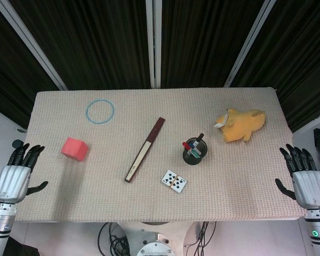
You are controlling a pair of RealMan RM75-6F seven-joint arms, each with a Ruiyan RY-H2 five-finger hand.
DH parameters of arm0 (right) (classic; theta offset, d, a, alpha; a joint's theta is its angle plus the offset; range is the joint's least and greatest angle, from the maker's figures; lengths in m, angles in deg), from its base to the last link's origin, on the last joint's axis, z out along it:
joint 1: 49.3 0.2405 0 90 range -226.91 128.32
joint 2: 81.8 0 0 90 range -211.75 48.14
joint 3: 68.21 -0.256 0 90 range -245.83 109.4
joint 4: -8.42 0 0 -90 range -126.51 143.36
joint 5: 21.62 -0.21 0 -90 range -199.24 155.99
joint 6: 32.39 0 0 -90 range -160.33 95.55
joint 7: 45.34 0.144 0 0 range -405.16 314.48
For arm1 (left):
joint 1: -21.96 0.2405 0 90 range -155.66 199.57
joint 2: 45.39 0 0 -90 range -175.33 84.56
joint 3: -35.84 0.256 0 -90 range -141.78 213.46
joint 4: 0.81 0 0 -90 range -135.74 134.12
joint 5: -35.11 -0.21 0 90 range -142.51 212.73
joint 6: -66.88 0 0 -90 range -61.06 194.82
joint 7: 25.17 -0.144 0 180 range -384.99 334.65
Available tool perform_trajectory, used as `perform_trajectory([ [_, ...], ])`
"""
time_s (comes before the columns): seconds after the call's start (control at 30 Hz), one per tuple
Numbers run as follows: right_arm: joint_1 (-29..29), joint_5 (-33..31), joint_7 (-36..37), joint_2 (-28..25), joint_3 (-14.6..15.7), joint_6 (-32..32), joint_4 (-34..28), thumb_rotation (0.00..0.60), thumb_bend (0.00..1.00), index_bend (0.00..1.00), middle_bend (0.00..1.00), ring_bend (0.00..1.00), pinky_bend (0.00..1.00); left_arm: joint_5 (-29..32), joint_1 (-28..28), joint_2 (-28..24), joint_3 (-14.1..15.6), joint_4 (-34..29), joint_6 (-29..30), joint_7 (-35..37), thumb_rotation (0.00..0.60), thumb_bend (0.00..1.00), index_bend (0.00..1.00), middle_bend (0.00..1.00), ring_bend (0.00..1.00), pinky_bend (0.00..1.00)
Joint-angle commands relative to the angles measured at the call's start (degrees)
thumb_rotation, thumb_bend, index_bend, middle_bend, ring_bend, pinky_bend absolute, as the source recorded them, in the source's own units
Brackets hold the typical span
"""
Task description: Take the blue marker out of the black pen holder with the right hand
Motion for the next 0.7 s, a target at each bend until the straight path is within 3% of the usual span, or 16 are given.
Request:
perform_trajectory([
  [0.03, 0.1, -0.3, 0.2, 0.3, -0.1, 0.1, 0.3, 0.6, 0.22, 0.0, 0.0, 0.0, 0.0, -0.1, 0.0, 0.0, -0.1, -0.1, 0.2, 0.0, 0.6, 0.02, 0.1, 0.09, 0.0, 0.1],
  [0.7, 1.5, -1.3, -1.5, -0.5, -1.0, 2.1, -1.4, 0.6, 0.22, 0.0, 0.0, 0.0, 0.0, -0.1, -0.4, 0.3, -0.1, 1.0, -0.4, 1.3, 0.6, 0.02, 0.1, 0.09, 0.0, 0.1],
])
